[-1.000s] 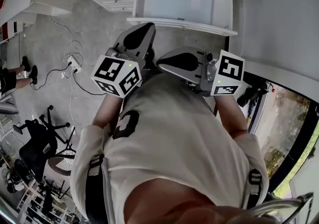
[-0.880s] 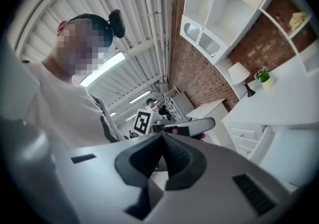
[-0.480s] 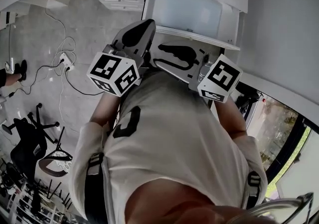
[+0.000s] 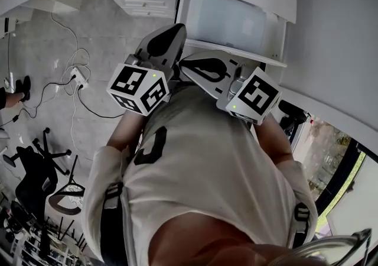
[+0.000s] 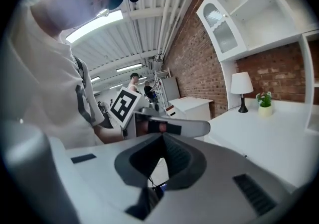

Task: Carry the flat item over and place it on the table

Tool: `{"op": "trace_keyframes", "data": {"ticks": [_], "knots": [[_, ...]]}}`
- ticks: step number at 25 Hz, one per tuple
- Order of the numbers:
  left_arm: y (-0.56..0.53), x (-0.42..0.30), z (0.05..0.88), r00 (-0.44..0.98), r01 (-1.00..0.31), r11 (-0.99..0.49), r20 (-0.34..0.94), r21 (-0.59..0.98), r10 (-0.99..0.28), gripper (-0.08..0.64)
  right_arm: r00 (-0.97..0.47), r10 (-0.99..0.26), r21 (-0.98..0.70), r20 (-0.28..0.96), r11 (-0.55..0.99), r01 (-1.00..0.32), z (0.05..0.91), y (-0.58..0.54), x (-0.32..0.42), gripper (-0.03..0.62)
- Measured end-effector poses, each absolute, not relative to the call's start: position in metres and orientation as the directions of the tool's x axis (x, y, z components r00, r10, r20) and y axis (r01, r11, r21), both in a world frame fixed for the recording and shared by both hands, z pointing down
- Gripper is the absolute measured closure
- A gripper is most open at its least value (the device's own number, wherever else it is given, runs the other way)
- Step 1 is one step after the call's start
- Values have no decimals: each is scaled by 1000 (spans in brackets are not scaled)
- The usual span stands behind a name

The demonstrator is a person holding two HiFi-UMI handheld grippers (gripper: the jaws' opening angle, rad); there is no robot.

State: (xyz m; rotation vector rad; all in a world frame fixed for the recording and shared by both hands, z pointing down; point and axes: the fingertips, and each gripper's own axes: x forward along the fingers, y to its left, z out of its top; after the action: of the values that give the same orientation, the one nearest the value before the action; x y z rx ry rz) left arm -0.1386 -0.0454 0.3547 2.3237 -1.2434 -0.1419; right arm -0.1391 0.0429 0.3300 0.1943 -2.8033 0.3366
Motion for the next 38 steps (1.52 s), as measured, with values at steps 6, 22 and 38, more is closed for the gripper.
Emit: {"op": "trace_keyframes", "data": {"ticks": [6, 22, 38], "knots": [[-55, -140, 350, 612, -723, -493, 120, 484, -781, 540, -964, -30, -314, 262, 942, -115, 324, 36, -146, 586], [-89, -192, 377, 586, -673, -391, 130, 628, -800, 540, -998, 58, -515, 37, 857, 31, 303, 25, -143, 586], [-116, -109, 367, 542, -800, -407, 240, 440, -805, 540, -990, -139, -599, 9, 792, -117, 321, -39, -43, 583]]}}
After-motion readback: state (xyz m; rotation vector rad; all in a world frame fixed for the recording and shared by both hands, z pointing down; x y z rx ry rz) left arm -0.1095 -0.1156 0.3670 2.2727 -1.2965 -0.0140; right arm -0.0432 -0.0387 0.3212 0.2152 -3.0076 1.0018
